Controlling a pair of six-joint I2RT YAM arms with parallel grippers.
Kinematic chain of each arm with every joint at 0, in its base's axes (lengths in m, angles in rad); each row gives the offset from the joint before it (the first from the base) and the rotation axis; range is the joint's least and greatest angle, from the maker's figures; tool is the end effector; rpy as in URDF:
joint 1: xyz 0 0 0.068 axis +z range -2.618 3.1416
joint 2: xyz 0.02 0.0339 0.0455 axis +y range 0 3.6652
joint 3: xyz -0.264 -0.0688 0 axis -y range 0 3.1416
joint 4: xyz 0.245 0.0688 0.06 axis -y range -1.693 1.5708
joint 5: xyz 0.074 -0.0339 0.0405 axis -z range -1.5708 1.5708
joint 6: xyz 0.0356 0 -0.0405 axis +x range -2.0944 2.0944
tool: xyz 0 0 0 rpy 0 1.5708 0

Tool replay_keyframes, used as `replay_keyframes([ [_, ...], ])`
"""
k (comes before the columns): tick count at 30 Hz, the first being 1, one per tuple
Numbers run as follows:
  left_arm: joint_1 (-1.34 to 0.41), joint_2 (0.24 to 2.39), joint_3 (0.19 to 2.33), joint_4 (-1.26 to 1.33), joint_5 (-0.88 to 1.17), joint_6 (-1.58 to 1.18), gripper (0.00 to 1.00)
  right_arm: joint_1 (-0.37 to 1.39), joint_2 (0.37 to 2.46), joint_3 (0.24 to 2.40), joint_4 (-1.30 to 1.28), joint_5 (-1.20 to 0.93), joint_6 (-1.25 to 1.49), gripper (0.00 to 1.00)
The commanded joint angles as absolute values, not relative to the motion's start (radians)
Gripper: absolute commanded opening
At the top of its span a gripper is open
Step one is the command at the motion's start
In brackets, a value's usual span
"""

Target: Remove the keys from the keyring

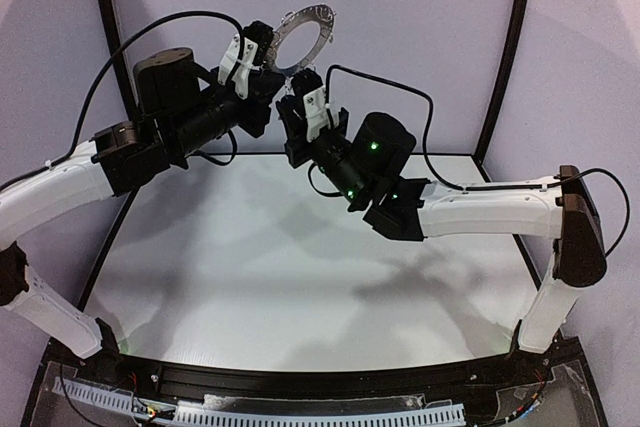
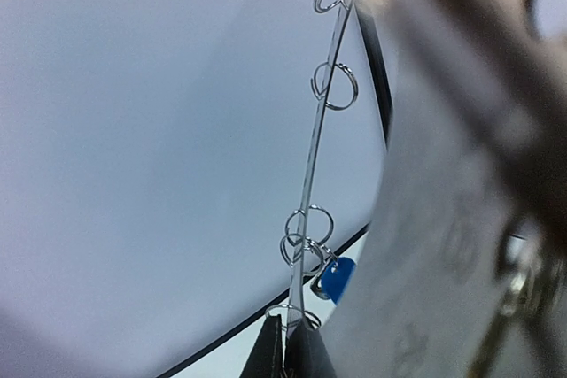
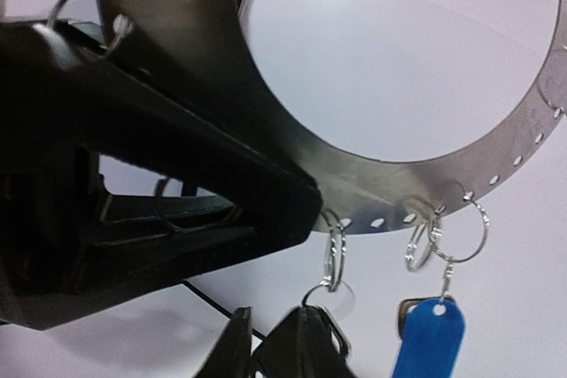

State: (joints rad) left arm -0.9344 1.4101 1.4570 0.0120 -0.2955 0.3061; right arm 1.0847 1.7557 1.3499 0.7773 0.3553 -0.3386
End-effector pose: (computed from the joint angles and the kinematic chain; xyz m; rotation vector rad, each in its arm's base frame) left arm 0.2030 -0.2573 0.4519 0.6802 1.3603 -0.2797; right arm 0.2059 0.3632 0.3704 -0.5426 1.1095 0.4371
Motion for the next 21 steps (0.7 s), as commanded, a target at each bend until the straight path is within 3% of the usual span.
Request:
replay_keyframes([
  [1, -0.939, 1.369, 1.445, 0.022, -0.286, 0.295, 0.01, 1.094, 1.713, 1.348, 0.811, 0.406, -0.324, 0.24],
  [12, -0.939, 1.365, 1.437, 0.024, -0.277, 0.295, 0.01, 1.095, 1.726, 1.366, 0.813, 0.43, -0.323, 0.27],
  [16, -0.939, 1.361, 1.437, 0.023, -0.278, 0.291, 0.01, 1.094, 1.735, 1.394, 0.774, 0.429, -0.328, 0.12],
  [21, -0.938, 1.35, 1.431, 0.017, -0.265, 0.285, 0.01, 1.094, 1.738, 1.394, 0.795, 0.451, -0.331, 0.08],
])
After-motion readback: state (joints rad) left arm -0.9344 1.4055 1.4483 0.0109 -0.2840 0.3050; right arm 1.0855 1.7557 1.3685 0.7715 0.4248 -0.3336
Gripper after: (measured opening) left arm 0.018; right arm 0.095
